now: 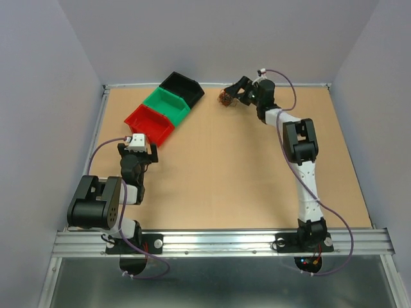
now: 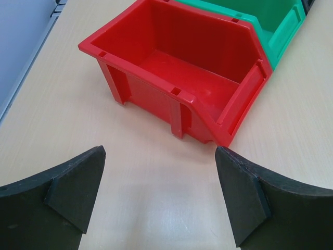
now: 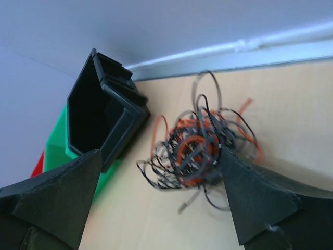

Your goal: Untangle the cables

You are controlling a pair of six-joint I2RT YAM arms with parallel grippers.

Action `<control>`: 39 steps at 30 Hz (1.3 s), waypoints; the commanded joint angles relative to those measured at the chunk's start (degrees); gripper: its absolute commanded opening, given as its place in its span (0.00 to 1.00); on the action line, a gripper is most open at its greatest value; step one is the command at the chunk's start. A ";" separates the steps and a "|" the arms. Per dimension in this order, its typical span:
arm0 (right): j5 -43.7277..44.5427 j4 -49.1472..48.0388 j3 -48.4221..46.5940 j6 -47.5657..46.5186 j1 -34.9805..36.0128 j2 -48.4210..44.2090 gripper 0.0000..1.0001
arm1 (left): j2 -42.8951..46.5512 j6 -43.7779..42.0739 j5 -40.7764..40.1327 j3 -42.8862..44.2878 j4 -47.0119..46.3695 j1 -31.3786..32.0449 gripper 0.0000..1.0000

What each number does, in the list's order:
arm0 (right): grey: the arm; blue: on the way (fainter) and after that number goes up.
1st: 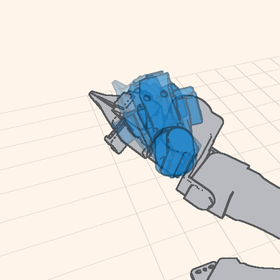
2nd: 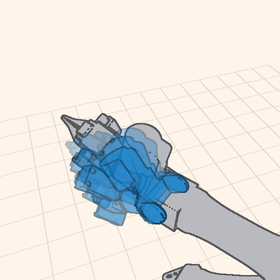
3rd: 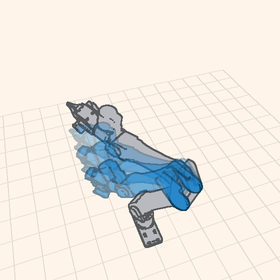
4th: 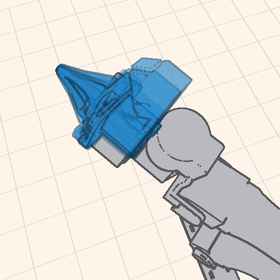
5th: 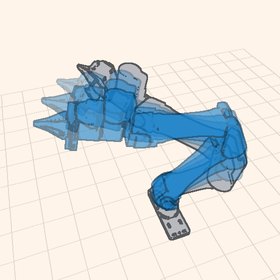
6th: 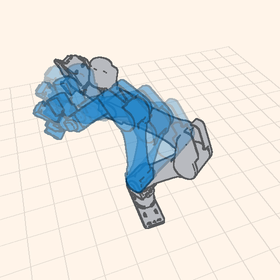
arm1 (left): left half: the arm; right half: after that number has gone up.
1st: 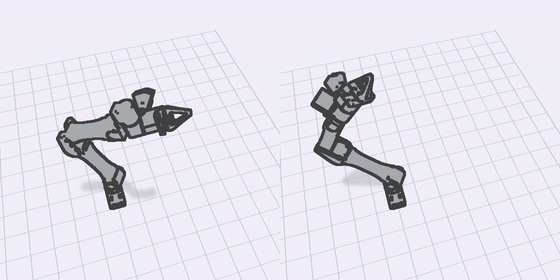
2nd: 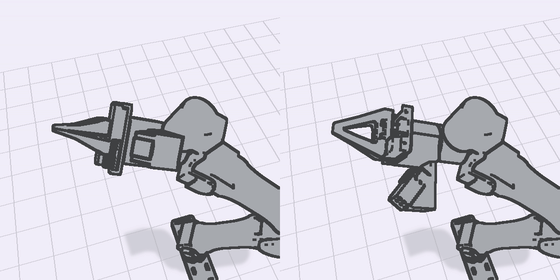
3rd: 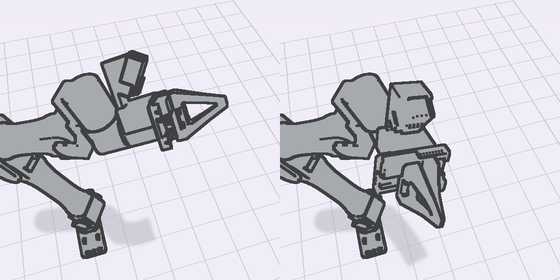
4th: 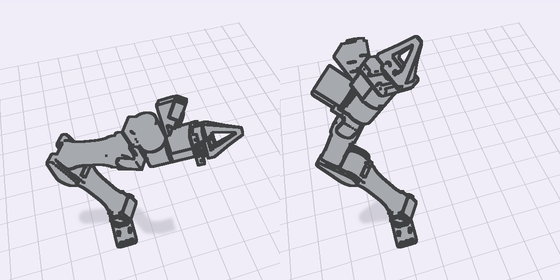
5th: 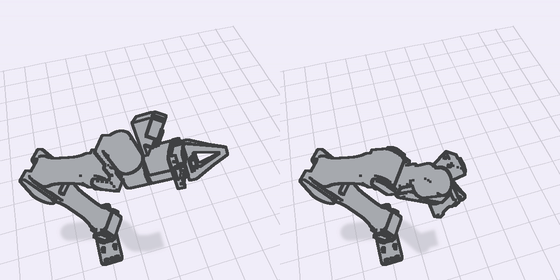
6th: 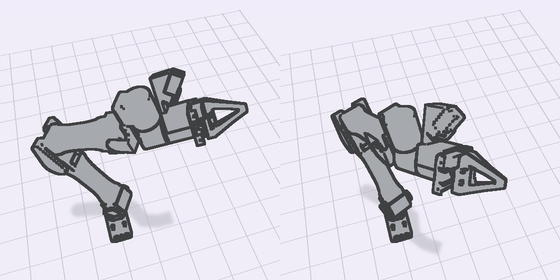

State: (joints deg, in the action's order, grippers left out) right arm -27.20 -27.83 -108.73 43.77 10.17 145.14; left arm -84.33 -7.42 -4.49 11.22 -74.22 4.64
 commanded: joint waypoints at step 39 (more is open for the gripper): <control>19.35 19.96 55.43 -17.40 22.60 -61.70 0.01 | 20.20 1.49 50.80 30.86 20.60 3.26 0.99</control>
State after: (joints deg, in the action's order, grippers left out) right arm -11.22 0.60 -64.18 25.98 29.08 94.52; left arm -58.52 -16.71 35.09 37.87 -51.68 7.90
